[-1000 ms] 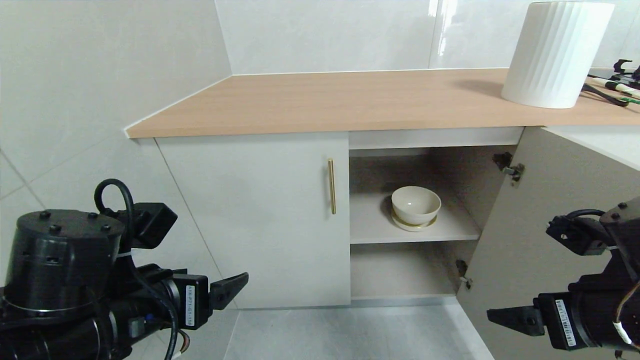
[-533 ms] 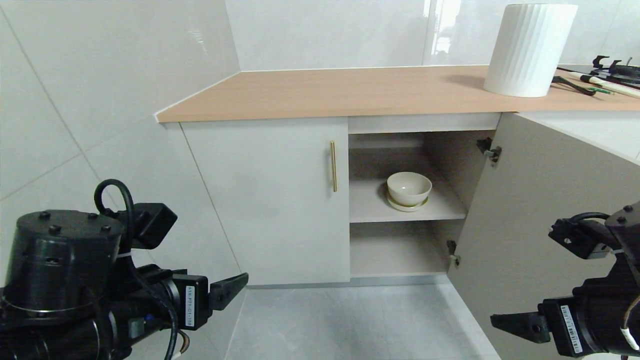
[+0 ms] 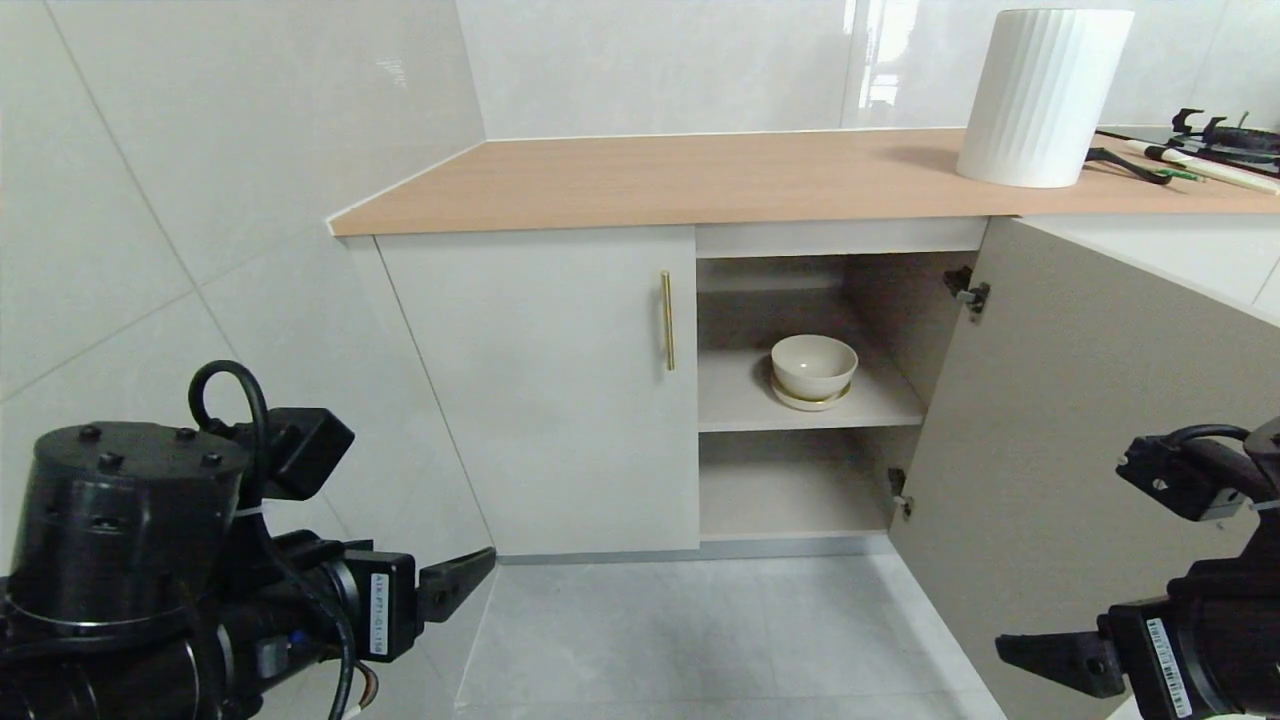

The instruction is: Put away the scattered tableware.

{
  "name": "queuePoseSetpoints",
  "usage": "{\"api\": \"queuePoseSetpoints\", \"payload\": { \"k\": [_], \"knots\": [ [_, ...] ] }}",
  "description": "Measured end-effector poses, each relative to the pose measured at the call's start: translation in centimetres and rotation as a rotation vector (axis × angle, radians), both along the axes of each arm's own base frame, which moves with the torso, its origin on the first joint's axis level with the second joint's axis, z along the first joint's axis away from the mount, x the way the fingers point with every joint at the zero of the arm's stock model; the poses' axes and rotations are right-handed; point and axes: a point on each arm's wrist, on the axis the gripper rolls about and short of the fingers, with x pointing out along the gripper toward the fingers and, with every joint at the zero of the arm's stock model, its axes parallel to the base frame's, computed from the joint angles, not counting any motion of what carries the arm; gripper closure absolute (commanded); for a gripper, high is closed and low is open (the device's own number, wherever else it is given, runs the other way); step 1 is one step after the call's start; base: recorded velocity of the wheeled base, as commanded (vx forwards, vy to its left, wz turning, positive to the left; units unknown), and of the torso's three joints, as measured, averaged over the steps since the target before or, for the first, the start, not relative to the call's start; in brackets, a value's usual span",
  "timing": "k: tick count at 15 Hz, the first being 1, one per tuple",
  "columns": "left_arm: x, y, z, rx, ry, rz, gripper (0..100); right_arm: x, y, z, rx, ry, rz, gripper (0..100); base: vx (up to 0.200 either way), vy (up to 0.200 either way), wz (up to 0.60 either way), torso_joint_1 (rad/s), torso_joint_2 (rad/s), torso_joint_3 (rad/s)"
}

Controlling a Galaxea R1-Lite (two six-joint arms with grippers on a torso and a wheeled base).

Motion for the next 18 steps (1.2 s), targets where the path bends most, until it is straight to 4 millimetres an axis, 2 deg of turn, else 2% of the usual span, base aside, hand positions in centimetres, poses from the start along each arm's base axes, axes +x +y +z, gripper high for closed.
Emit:
{"api": "queuePoseSetpoints", "payload": {
  "k": [6, 14, 18],
  "knots": [
    [0.0, 0.0, -0.2, 0.022, 0.005, -0.01, 0, -0.4, -0.4, 0.0, -0.047, 0.019, -0.023, 0, 0.0, -0.2, 0.0, 0.005, 0.0, 0.001],
    [-0.1, 0.0, -0.3, 0.022, 0.005, -0.01, 0, -0.9, -1.3, 0.9, -0.118, 0.088, -0.064, 0, 0.0, -0.2, 0.0, 0.003, 0.0, 0.005],
    [-0.1, 0.0, -0.3, 0.023, 0.007, -0.013, 0, -0.9, -2.4, 2.1, -0.148, 0.129, -0.124, 0, 0.0, 0.0, 0.0, 0.0, 0.0, 0.0]
  ]
}}
